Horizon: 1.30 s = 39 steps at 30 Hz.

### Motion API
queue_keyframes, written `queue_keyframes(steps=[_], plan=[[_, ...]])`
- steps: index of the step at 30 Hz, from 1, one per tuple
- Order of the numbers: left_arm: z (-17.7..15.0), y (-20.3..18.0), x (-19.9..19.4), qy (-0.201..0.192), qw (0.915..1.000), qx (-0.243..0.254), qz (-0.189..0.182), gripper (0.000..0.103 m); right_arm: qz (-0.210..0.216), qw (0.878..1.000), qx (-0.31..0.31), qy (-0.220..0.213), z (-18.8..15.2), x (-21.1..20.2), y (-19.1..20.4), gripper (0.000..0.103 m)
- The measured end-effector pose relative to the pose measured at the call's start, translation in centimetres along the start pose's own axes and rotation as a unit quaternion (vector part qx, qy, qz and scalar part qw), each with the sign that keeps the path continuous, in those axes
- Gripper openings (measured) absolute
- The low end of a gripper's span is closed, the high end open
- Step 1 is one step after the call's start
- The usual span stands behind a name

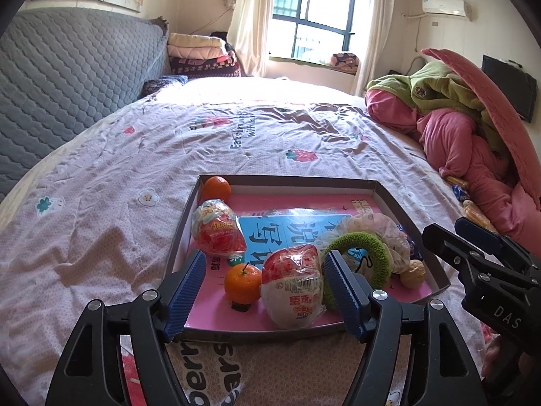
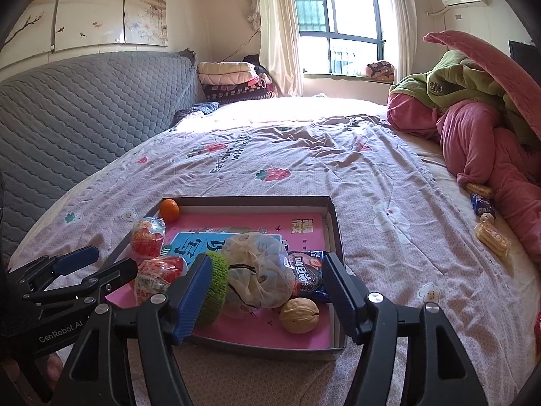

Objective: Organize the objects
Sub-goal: 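Withdraw both open tools back from the tray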

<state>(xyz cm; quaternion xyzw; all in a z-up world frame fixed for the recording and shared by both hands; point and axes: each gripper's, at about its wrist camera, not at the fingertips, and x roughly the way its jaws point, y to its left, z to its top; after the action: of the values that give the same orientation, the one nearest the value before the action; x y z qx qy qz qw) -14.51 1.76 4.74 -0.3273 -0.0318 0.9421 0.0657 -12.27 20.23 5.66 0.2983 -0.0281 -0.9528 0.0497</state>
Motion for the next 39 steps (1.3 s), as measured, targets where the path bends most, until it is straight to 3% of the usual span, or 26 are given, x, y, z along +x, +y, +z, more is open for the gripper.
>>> queue_keyframes(steps=[9,13,20,22,29,39], plan=[[-0.3,1.1,-1.7,-0.023,0.9991,-0.008,0.036,0.077,0.013,1.0,-0.002,-0.02,0.1,-1.4,1.1,0.071],[-0.6,1.4,-2.4,-0.026,0.9991,-0.002,0.032,0.077,0.021,0.999,0.003,-0.024,0.1,-1.9,1.1,0.072],[-1.4,2.0,-3.4,-0.031,0.9989,-0.003,0.036,0.077,0.022,0.999,0.004,-0.047,-0.2,-3.2,1.2,0.084],[-1.9,2.0,-3.6,-0.031,0.9985,-0.004,0.045,0.077,0.026,0.999,0.004,-0.045,-0.5,-3.5,1.3,0.089],[-3.9,1.0,-3.6,-0.016,0.9993,0.011,0.033,0.077,0.025,0.999,-0.011,-0.033,-2.2,-3.9,2.3,0.09],[-6.4,0.4,-2.7,0.003,0.999,0.007,0.044,0.078,0.004,1.0,-0.008,-0.004,-4.7,-2.9,2.3,0.09]])
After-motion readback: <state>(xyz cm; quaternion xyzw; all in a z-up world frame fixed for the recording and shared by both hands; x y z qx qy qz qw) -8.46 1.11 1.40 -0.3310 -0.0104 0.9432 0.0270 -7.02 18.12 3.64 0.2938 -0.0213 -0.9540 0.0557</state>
